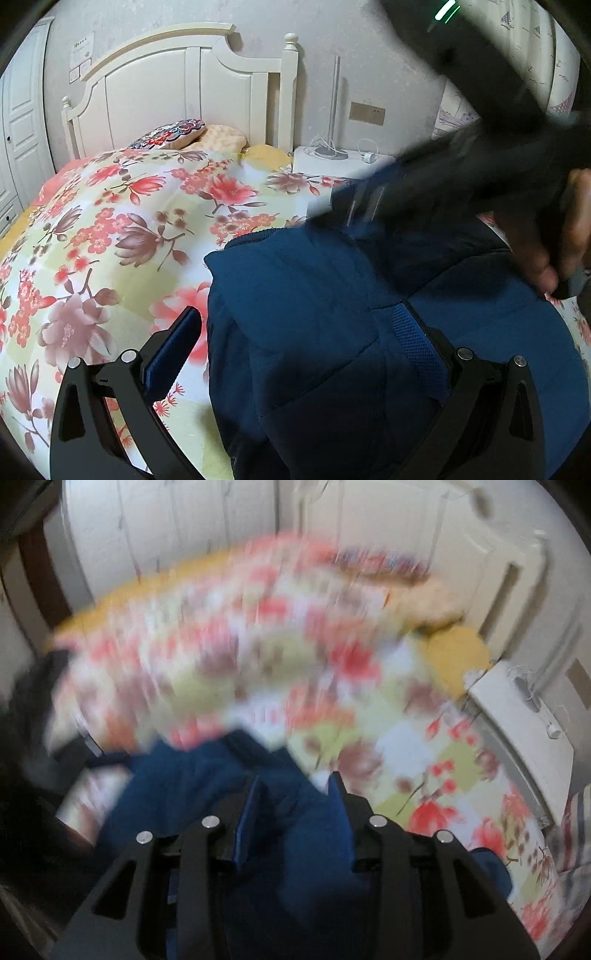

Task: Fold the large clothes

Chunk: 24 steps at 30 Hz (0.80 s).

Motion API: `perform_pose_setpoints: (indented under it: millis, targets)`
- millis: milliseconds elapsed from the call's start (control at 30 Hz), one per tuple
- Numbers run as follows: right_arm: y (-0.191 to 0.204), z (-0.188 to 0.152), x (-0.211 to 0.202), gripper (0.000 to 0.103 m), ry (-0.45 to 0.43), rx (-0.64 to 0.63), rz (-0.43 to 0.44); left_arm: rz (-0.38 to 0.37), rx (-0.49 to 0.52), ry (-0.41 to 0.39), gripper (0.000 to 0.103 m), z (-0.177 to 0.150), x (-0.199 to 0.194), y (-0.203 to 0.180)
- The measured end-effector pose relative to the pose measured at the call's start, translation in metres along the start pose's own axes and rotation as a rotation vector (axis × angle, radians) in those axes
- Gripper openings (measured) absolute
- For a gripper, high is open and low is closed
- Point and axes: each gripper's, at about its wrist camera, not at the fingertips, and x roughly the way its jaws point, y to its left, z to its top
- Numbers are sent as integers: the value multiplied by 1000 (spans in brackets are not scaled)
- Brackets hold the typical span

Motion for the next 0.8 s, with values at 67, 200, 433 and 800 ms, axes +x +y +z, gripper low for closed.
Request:
perform_pose_setpoints:
  millis: [67,200,433,800]
  targets:
    - [-6,2,20,48,40,35,35,17,-3,13,99,0,2,1]
    - [-26,0,26,73,45,151,36,-4,-19,27,99,0,5,5]
    - [-24,-29,-74,72,-250,283,-91,-9,-12,26,99,-1,4,3]
    - [16,-209,-140,100,-344,672,-94,-60,-41,47,99,1,2,10]
